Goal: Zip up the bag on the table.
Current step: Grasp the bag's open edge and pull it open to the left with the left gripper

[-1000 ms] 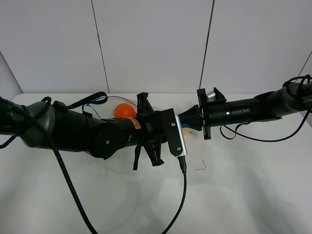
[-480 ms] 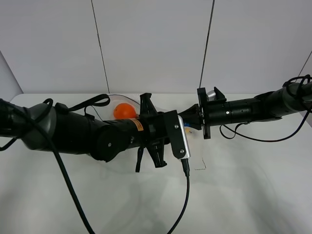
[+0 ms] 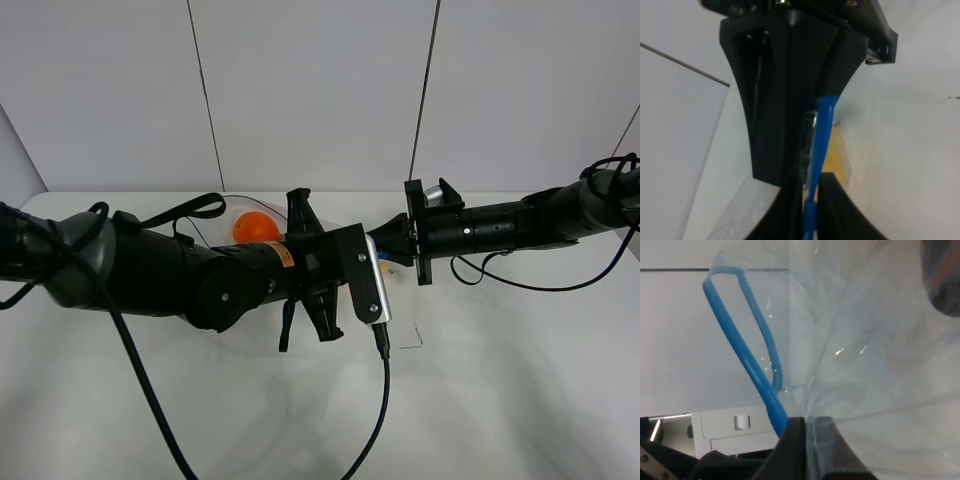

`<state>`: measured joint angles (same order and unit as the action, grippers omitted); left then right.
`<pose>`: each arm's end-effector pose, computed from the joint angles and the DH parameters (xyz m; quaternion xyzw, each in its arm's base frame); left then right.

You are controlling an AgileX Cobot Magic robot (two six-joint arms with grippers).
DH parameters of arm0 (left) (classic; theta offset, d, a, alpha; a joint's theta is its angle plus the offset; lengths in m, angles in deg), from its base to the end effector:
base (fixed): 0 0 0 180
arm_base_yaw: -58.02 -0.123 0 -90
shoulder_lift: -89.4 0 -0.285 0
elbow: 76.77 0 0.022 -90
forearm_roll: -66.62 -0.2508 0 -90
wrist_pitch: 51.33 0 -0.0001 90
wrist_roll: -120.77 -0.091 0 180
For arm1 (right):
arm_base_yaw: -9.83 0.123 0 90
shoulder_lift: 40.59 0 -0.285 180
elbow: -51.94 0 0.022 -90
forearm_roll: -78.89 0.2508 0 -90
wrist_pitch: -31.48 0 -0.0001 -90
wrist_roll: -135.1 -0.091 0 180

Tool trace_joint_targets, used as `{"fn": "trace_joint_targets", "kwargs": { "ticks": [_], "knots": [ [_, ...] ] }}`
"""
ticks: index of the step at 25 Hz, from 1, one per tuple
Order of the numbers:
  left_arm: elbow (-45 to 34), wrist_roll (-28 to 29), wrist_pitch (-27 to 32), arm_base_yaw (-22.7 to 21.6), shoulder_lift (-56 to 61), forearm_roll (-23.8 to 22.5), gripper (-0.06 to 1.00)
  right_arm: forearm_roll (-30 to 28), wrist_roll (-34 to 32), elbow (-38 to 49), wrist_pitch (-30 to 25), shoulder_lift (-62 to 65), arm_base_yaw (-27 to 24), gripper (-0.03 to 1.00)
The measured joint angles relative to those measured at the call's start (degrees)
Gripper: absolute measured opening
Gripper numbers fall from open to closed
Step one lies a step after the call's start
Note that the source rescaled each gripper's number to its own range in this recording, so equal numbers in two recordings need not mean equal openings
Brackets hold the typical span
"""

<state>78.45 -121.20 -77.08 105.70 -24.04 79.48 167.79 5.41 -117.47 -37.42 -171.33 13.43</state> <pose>0.2625 -0.2752 0.1766 0.6114 0.5665 0.0532 0.5499 0.3729 0.1086 0.1303 0.0564 0.8018 0.5925 0.0531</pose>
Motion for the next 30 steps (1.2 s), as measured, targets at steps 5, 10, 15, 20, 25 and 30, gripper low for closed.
{"fn": "trace_joint_targets", "kwargs": {
  "ticks": [5, 10, 15, 20, 25, 30],
  "knots": [
    [0.0, -1.59, 0.0, -0.11, 0.0, 0.0, 0.0, 0.06, 0.0, 0.0, 0.0, 0.0, 0.0, 0.0],
    [0.0, -3.74, 0.22, -2.04, 0.0, -0.11, 0.0, 1.16, 0.0, 0.0, 0.46, 0.0, 0.0, 0.0],
    [-0.99, -6.92, 0.23, -6.14, 0.0, -0.25, 0.0, 1.75, 0.0, 0.0, 1.3, 0.0, 0.13, 0.0],
    [-3.52, -7.74, -0.04, -9.63, 2.26, -0.25, 0.0, 1.7, -0.05, 0.0, 1.08, 0.0, 0.13, 0.0],
    [-6.52, -7.79, -0.44, -12.84, 5.46, -0.28, 0.0, 1.69, -0.05, 0.0, 0.37, 0.0, -0.04, 0.0],
    [-9.21, -7.79, -0.67, -16.76, 8.42, -0.28, 0.0, 1.58, -0.05, 0.0, 0.13, 0.0, -0.04, 0.0]
  ]
}}
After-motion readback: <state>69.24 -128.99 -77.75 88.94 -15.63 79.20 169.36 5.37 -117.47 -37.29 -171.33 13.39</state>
